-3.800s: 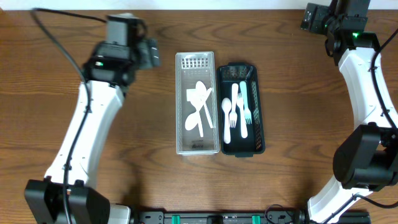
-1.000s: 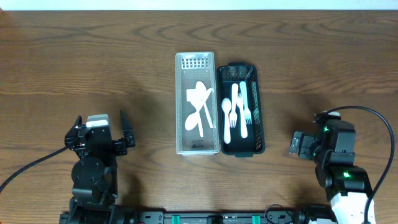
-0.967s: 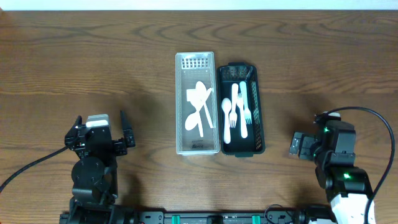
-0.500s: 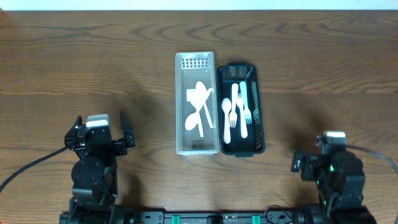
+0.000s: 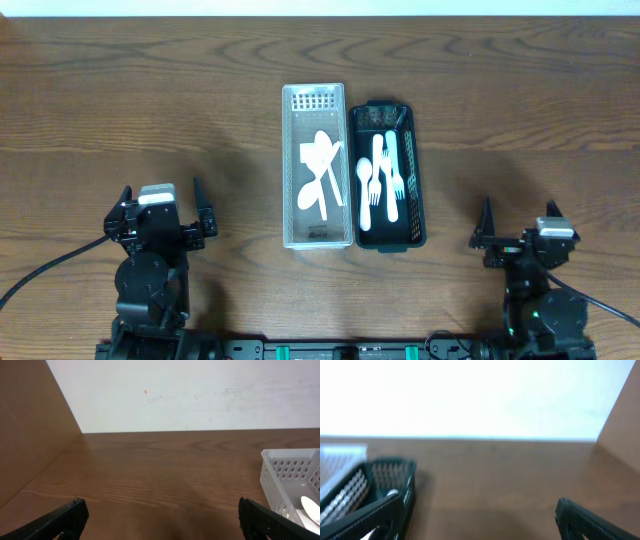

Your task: Pack container

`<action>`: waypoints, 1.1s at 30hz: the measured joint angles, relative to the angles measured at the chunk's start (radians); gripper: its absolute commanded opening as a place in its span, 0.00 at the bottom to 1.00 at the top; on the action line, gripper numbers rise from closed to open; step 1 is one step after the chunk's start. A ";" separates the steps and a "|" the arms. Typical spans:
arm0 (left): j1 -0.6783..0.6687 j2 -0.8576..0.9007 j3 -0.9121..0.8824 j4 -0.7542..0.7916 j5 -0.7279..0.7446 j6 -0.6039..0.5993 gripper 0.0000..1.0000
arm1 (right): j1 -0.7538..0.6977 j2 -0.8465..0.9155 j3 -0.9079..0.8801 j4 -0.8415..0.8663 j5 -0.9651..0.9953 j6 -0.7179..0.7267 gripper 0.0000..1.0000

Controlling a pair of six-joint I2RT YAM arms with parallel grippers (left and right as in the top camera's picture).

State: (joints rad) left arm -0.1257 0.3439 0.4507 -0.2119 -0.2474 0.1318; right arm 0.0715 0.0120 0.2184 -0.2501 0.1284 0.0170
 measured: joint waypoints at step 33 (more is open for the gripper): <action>0.000 0.000 0.000 0.000 0.000 0.000 0.98 | 0.000 0.000 -0.188 0.143 -0.001 0.001 0.99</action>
State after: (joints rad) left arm -0.1257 0.3439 0.4507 -0.2123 -0.2474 0.1318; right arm 0.0719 0.0120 0.0307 -0.1070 0.1272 0.0177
